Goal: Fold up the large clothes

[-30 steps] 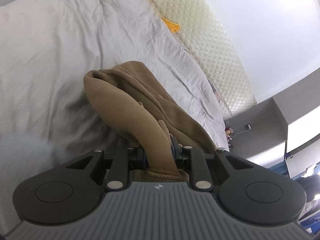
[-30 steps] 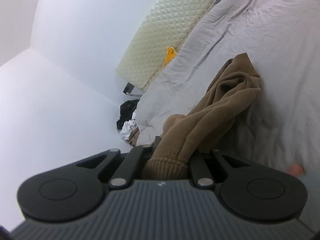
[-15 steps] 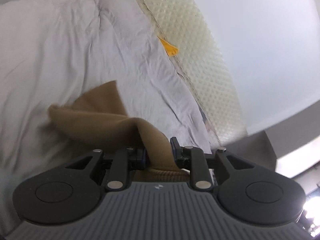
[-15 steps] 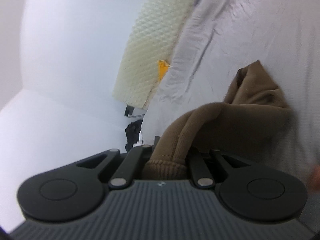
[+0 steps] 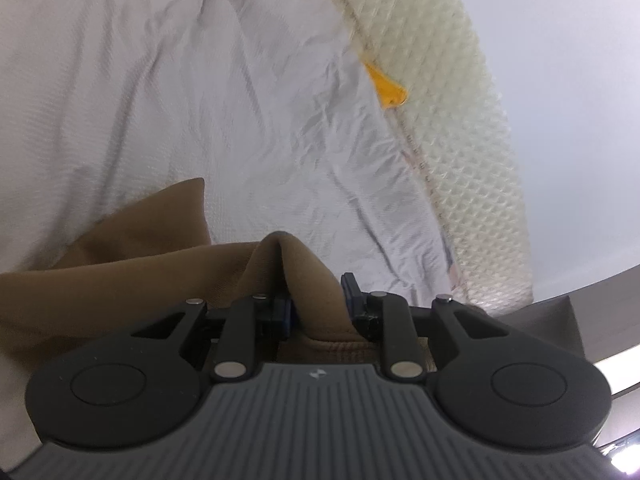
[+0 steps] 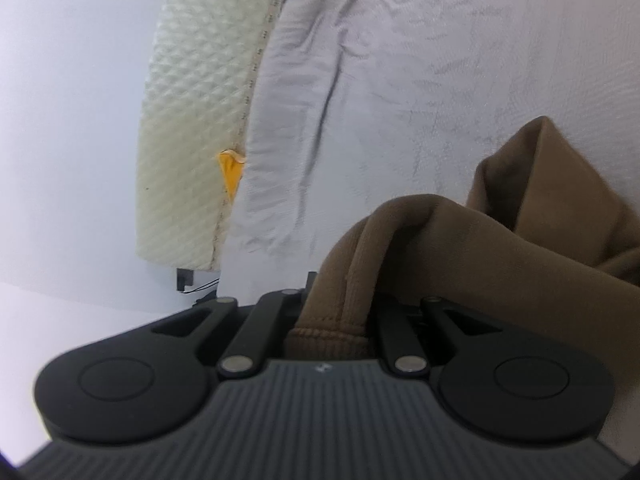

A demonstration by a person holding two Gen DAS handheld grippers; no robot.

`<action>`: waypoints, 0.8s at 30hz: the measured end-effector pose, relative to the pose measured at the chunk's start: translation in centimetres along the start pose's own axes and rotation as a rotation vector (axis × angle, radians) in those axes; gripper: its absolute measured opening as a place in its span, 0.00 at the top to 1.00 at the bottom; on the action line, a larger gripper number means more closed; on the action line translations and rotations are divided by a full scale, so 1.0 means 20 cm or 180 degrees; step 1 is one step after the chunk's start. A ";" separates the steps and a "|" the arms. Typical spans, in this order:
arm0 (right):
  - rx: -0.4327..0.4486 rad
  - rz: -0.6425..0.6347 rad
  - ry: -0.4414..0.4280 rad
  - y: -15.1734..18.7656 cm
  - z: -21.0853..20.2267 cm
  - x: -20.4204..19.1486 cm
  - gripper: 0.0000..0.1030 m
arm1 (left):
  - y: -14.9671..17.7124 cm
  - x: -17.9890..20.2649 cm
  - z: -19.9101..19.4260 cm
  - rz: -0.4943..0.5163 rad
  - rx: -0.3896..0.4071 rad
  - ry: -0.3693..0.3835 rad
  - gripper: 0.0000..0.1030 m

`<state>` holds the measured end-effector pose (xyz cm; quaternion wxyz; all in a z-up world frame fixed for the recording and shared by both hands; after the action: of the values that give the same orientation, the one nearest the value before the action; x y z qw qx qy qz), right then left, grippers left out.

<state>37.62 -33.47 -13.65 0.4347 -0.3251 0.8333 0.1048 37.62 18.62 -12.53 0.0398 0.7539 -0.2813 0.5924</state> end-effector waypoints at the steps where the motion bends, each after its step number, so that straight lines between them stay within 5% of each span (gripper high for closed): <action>1: -0.0015 -0.0003 -0.0003 0.00 0.05 0.01 0.89 | -0.02 -0.05 0.06 -0.0033 -0.0032 -0.0009 0.74; 11: -0.0089 -0.0116 0.0186 -0.05 0.53 0.19 0.88 | -0.07 -0.52 0.54 -0.0254 -0.0341 -0.0147 0.71; 22: -0.0120 -0.0126 0.0178 -0.07 0.58 0.19 0.88 | -0.14 -0.55 0.60 -0.0422 -0.0686 -0.0102 0.69; 24: -0.0116 -0.0131 0.0163 -0.06 0.57 0.19 0.88 | -0.16 -0.54 0.58 -0.0482 -0.0760 -0.0048 0.63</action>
<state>44.35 -30.96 -23.38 0.4093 -0.3526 0.8352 0.1026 47.76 20.86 -25.06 0.1717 0.7673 -0.2925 0.5443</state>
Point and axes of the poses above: each gripper's, at about its wrist camera, not at the fingertips, and z roughly the way its jaws point, x to its right, y to its underside, the point moved 7 cm from there along z, roughly the way its jaws point, and after that the axes turned 13 degrees about y, right-handed, at the moved point
